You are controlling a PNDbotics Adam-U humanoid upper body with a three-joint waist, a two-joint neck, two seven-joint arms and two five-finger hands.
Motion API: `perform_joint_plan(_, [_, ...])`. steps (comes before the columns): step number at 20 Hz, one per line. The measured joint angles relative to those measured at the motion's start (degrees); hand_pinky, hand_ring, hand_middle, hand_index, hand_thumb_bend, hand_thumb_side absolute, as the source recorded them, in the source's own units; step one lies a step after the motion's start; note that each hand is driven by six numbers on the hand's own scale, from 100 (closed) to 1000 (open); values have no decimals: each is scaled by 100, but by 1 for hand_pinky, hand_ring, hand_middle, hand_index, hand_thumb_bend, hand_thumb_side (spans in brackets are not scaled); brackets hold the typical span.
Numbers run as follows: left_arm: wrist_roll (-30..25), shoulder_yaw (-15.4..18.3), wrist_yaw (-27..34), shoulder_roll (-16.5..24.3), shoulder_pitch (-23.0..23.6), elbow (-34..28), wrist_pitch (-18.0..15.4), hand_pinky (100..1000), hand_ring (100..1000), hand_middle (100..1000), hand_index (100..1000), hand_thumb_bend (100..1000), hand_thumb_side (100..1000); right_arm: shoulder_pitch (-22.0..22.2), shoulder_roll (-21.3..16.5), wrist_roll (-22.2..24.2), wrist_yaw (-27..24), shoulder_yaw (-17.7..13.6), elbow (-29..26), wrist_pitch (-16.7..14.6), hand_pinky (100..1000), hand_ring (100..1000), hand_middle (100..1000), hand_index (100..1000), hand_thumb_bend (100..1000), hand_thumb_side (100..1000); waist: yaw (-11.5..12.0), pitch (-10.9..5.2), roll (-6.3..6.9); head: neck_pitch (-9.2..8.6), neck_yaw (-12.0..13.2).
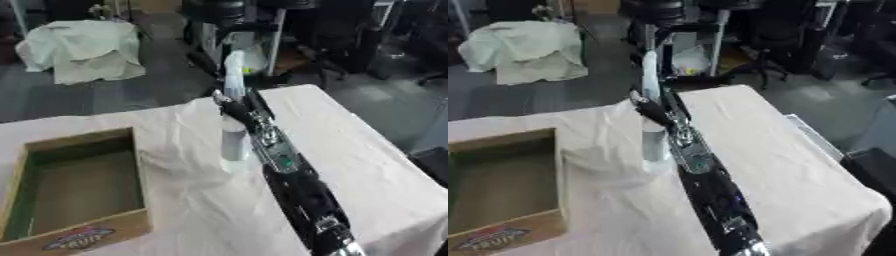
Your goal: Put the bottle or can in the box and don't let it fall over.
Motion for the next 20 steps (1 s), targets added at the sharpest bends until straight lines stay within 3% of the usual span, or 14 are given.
perform_joint_plan(10, [1,-14,39,-1,-2,0,1,1000,1000,1000,777,121,769,-1061,256,130,-6,372,38,-44,149,224,254,186,100,470,67,-21,-24,56,-2])
perform_joint_plan(20, [46,-50,132,-72,-138,0,42,1000,1000,1000,777,131,761,-1599,1001,-220,94,617,510,-553,156,226,252,189,100,470,262,-25,-32,98,-126])
